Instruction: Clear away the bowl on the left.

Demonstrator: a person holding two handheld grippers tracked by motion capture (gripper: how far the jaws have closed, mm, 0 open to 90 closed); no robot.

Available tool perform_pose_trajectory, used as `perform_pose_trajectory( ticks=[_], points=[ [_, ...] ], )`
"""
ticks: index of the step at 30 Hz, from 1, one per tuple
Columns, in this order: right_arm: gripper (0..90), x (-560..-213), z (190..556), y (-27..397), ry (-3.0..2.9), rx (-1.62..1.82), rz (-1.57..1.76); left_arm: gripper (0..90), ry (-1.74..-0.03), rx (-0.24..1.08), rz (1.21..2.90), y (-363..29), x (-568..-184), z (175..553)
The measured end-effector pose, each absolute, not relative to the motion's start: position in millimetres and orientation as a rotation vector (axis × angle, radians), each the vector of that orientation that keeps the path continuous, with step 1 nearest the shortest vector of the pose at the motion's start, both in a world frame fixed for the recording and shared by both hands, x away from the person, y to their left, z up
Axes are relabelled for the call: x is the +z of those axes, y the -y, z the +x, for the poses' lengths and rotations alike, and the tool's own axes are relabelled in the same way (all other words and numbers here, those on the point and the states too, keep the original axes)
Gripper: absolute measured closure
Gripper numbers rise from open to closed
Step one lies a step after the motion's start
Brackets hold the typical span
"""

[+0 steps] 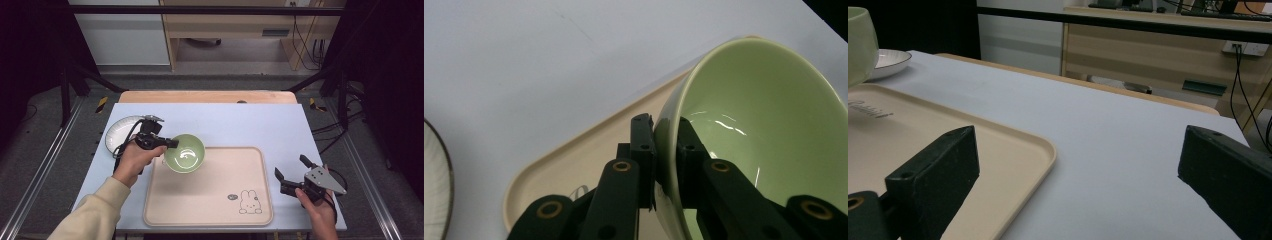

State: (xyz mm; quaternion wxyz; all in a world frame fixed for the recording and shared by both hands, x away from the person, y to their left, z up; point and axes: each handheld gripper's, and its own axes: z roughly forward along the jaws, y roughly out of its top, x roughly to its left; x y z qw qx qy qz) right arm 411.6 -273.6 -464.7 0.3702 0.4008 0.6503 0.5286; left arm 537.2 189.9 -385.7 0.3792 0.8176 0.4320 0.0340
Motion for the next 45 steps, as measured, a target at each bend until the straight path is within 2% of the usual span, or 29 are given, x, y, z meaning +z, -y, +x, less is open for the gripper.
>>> perform_pose_trajectory(
  ticks=[21,45],
  points=[
    [3.1,-464.6,411.4,273.2,-1.672,1.361,1.024,82.4,-1.037,0.012,2.135,-168.6,-402.7,521.0],
    [3.2,-465.3,412.0,272.8,-1.676,1.356,1.016,82.3,-1.018,-0.05,2.181,-162.8,-424.1,511.3]
  ],
)
